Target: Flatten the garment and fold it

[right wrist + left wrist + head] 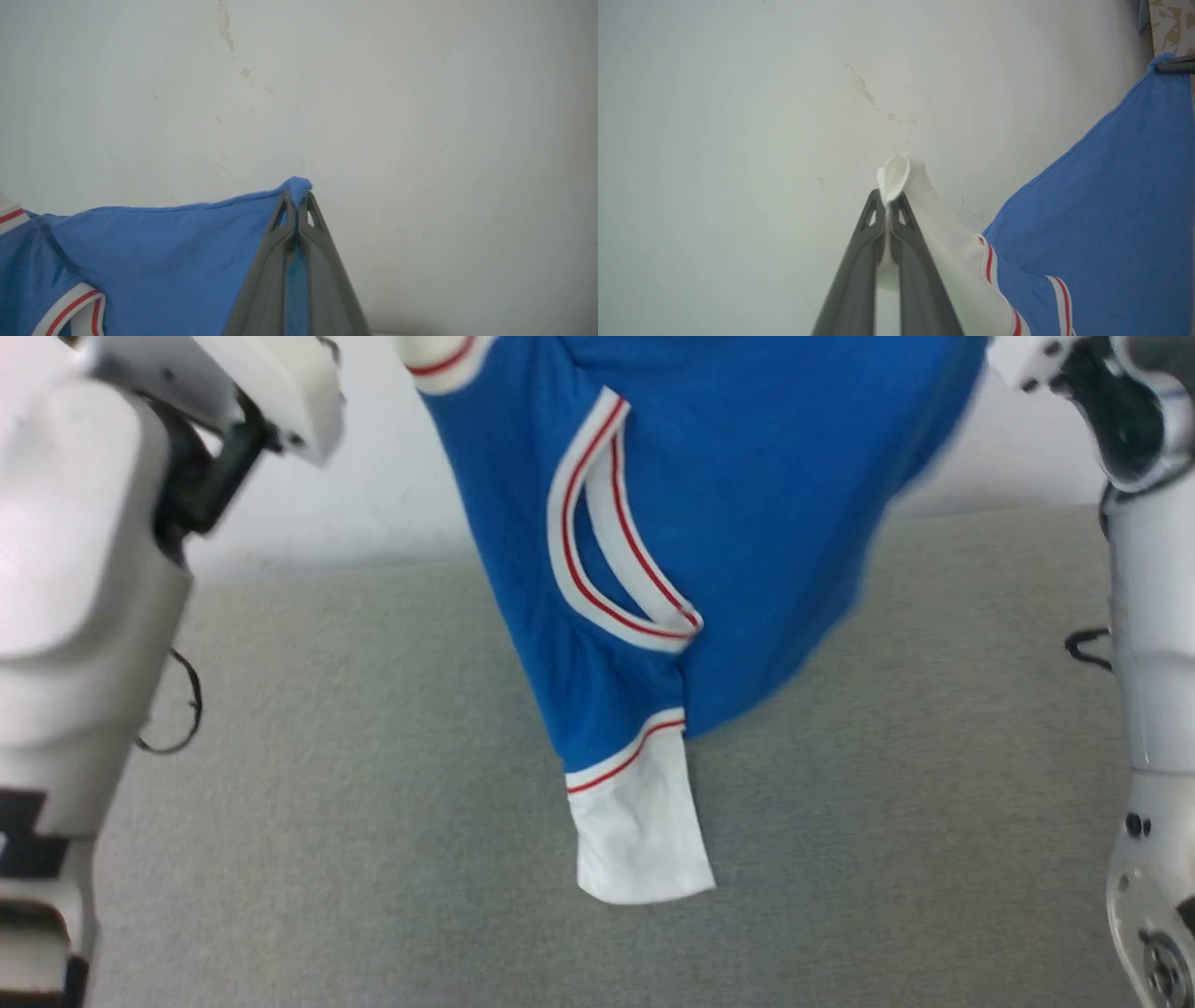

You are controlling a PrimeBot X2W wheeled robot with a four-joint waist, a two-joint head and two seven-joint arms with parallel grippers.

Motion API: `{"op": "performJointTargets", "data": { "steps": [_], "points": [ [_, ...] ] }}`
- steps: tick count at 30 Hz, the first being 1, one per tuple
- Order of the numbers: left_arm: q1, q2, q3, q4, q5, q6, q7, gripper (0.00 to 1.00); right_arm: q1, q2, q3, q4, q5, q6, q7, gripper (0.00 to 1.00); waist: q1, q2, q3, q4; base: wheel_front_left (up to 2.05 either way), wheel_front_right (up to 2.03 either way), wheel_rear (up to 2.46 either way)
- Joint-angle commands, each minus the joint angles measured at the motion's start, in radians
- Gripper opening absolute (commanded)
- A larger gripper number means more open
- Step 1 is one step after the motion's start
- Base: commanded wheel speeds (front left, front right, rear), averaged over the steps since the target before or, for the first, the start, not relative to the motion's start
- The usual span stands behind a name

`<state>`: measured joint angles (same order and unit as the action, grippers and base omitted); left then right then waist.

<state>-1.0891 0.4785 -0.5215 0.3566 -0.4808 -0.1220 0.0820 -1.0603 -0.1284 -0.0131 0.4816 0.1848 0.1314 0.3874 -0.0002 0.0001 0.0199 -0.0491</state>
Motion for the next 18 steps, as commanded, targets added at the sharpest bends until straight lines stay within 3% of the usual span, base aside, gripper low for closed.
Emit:
{"op": "performJointTargets", "data": {
  "steps": [1, 9, 18],
  "points": [
    [-0.036, 0.002, -0.006, 0.035, -0.004, -0.003, 0.01, 0.0, -0.032, 0.011, 0.004, 0.035, -0.017, -0.001, -0.01, 0.0, 0.0002, -0.0001, -0.064, -0.066, 0.0, 0.0, 0.0],
    [-0.174, -0.016, -0.02, 0.213, -0.03, -0.007, 0.024, 0.0, -0.187, 0.05, 0.005, 0.243, -0.095, -0.001, -0.064, 0.0, 0.0002, -0.0001, -0.078, -0.096, 0.0, 0.0, 0.0],
    [-0.247, -0.02, -0.043, 0.287, -0.057, -0.008, 0.035, 0.0, -0.283, 0.061, -0.035, 0.367, -0.144, -0.001, -0.088, 0.0, 0.0002, -0.0001, -0.014, -0.115, 0.0, 0.0, 0.0]
  ]
}}
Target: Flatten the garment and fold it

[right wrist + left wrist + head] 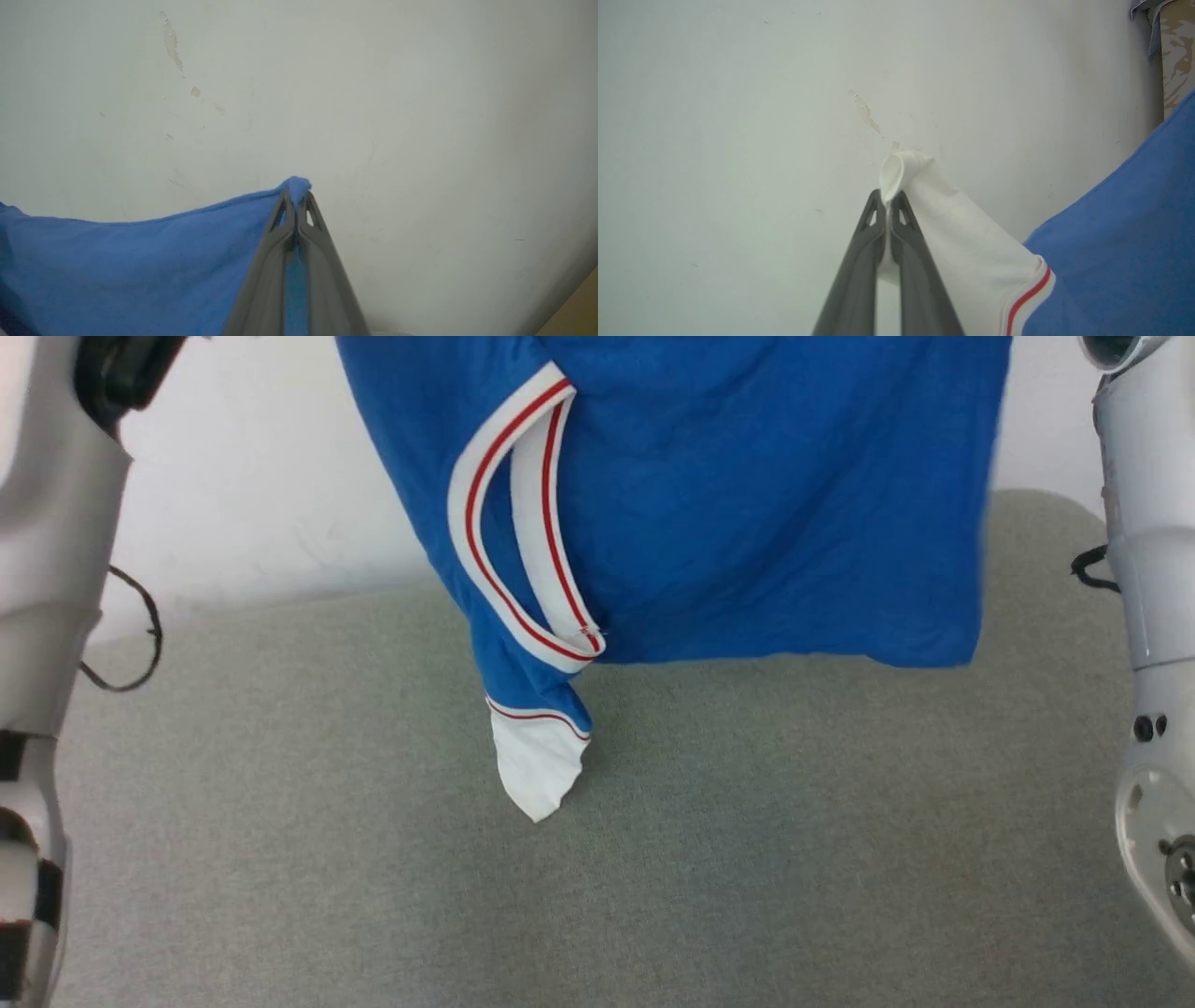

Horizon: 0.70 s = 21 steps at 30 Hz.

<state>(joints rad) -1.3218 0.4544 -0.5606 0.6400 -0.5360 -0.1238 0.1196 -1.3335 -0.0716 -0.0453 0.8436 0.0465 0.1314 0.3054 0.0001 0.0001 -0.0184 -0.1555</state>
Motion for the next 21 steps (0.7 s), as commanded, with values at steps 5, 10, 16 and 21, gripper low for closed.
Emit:
{"op": "performJointTargets", "data": {
  "steps": [5, 10, 16, 21],
  "points": [
    [-0.082, 0.014, -0.007, 0.007, 0.0, -0.006, -0.007, 0.0, -0.068, 0.001, -0.028, 0.024, -0.033, -0.001, -0.022, 0.0, -0.0001, -0.0001, 0.115, -0.018, 0.0, 0.0, 0.0],
    [-0.199, 0.001, -0.023, -0.002, 0.012, -0.007, -0.022, 0.0, -0.146, -0.007, -0.075, 0.008, -0.07, -0.001, -0.043, 0.0, -0.0001, -0.0001, 0.269, -0.012, 0.0, 0.0, 0.0],
    [-0.325, -0.006, -0.04, 0.005, 0.063, -0.006, -0.147, 0.0, -0.216, 0.003, -0.126, -0.017, -0.127, -0.001, -0.122, 0.0, -0.0001, -0.0001, 0.427, 0.001, 0.0, 0.0, 0.0],
    [-0.42, -0.024, -0.039, 0.024, 0.105, 0.012, -0.251, 0.0, -0.274, 0.006, -0.153, -0.052, -0.181, -0.001, -0.197, 0.0, -0.0001, -0.0001, 0.549, 0.027, 0.0, 0.0, 0.0]
  ]
}}
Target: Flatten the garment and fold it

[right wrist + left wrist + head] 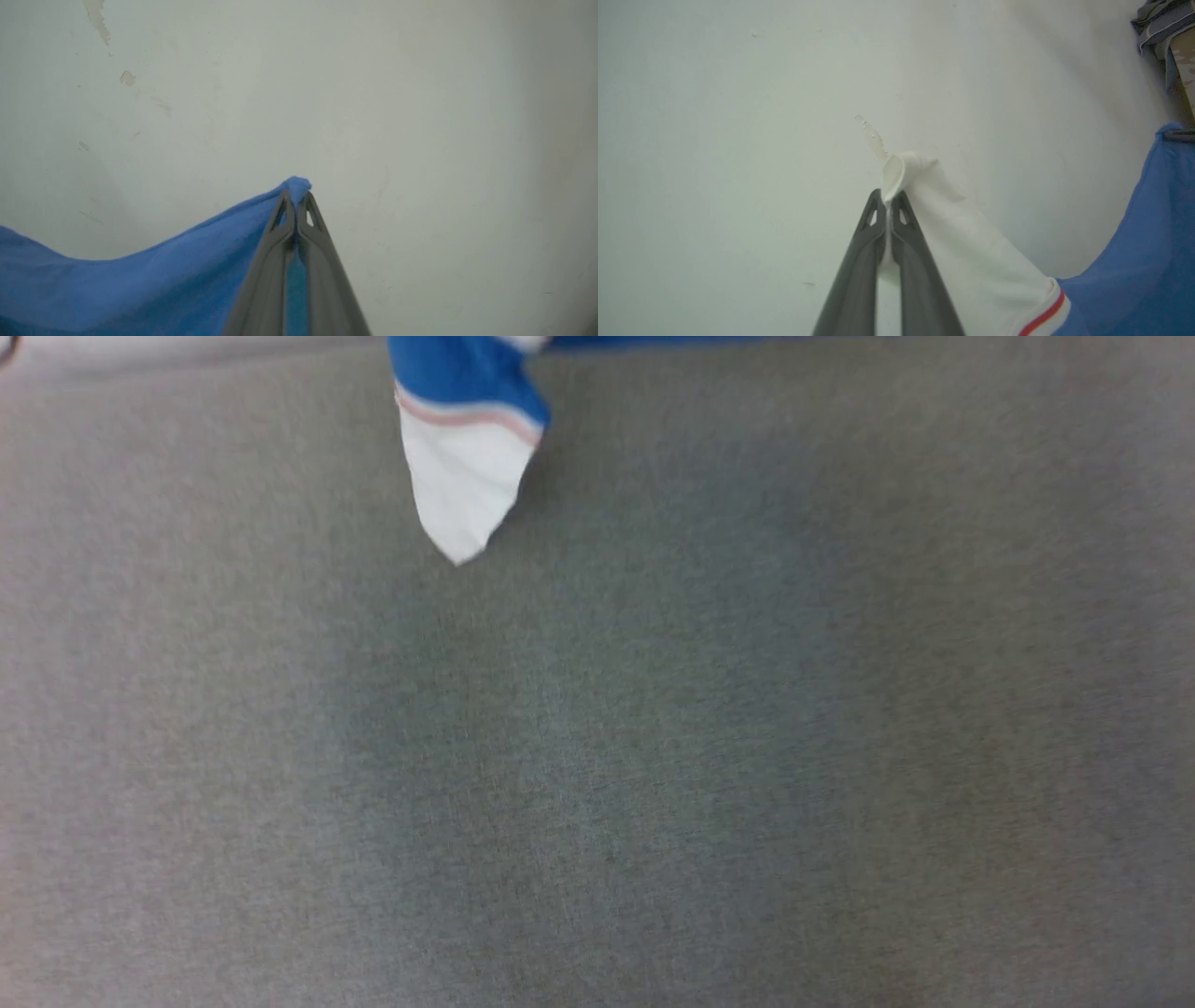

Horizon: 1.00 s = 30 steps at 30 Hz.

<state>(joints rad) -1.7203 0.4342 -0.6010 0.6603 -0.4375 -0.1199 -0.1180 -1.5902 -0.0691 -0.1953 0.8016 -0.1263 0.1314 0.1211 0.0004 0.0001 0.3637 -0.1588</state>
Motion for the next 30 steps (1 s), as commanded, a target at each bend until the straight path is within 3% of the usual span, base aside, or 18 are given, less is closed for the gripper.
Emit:
{"op": "performJointTargets", "data": {
  "steps": [1, 11, 18, 24, 30],
  "points": [
    [-0.035, -0.007, 0.003, 0.01, 0.011, 0.011, -0.033, 0.0, -0.024, 0.004, -0.009, -0.017, -0.016, -0.001, -0.027, 0.0, -0.0004, -0.0001, 0.188, 0.034, 0.0, 0.0, 0.0],
    [-0.044, -0.011, -0.022, -0.012, 0.024, -0.004, -0.138, 0.0, -0.049, -0.051, -0.023, -0.028, -0.064, -0.001, -0.119, 0.0, -0.0004, -0.0001, 0.383, 0.083, 0.0, 0.0, 0.0],
    [0.082, 0.02, -0.007, -0.123, -0.025, -0.01, -0.143, 0.0, 0.015, -0.068, 0.01, 0.028, -0.039, -0.001, -0.192, 0.0, -0.0004, -0.0001, 0.418, 0.083, 0.0, 0.0, 0.0],
    [0.246, 0.088, -0.05, -0.254, -0.149, -0.01, -0.144, 0.0, 0.113, -0.096, 0.114, 0.028, 0.083, -0.001, -0.252, 0.0, -0.0004, -0.0001, 0.362, 0.077, 0.0, 0.0, 0.0],
    [0.432, 0.175, -0.062, -0.394, -0.292, -0.011, -0.136, 0.0, 0.3, -0.174, 0.215, -0.131, 0.292, -0.001, -0.231, 0.0, -0.0004, -0.0001, 0.287, 0.073, 0.0, 0.0, 0.0]
  ]
}}
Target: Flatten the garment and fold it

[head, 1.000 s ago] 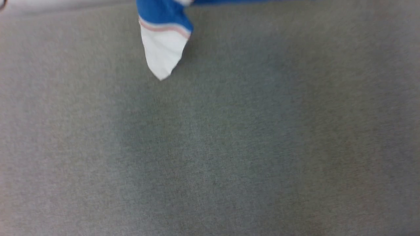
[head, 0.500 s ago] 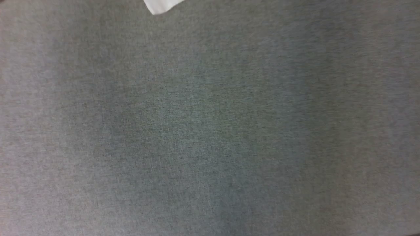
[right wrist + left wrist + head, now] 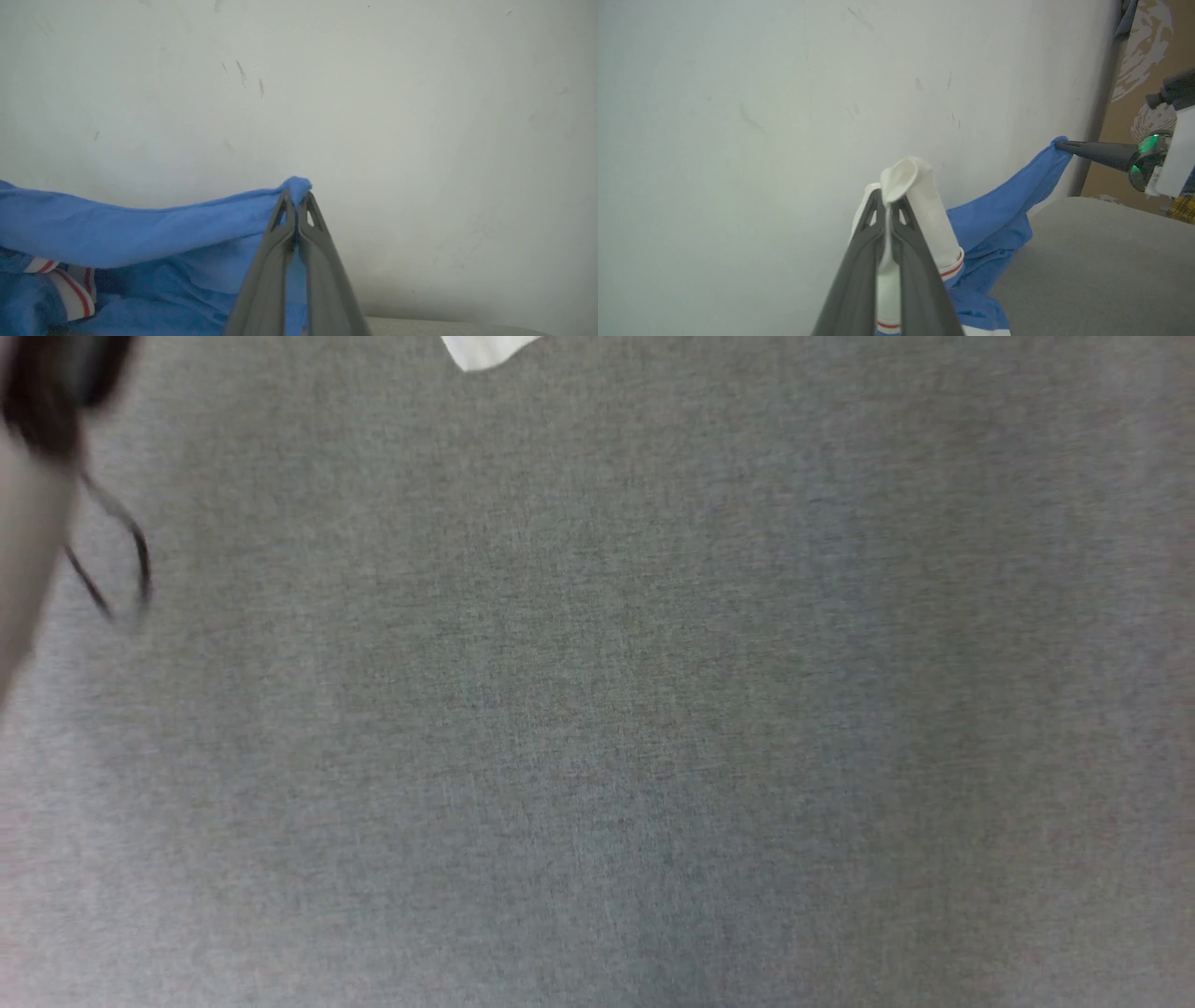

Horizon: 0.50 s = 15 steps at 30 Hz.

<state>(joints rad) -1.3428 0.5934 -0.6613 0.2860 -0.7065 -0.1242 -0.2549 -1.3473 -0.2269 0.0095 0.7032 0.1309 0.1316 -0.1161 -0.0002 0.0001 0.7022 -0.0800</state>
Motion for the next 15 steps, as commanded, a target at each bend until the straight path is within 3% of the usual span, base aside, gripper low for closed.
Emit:
{"op": "performJointTargets", "data": {
  "steps": [1, 8, 15],
  "points": [
    [0.096, 0.028, -0.001, -0.045, -0.045, -0.006, 0.003, 0.0, 0.102, -0.034, 0.018, -0.074, 0.066, -0.001, 0.018, 0.0, 0.0002, -0.0001, -0.066, -0.007, 0.0, 0.0, 0.0],
    [0.397, 0.121, -0.032, -0.225, -0.084, 0.067, 0.009, 0.0, 0.459, -0.108, -0.018, -0.346, 0.212, -0.001, 0.115, 0.0, 0.0002, -0.0001, -0.173, -0.013, 0.0, 0.0, 0.0],
    [0.693, 0.172, -0.057, -0.374, -0.098, 0.184, -0.001, 0.0, 0.789, -0.056, -0.128, -0.549, 0.24, -0.001, 0.192, 0.0, 0.0002, -0.0001, -0.264, -0.02, 0.0, 0.0, 0.0]
  ]
}}
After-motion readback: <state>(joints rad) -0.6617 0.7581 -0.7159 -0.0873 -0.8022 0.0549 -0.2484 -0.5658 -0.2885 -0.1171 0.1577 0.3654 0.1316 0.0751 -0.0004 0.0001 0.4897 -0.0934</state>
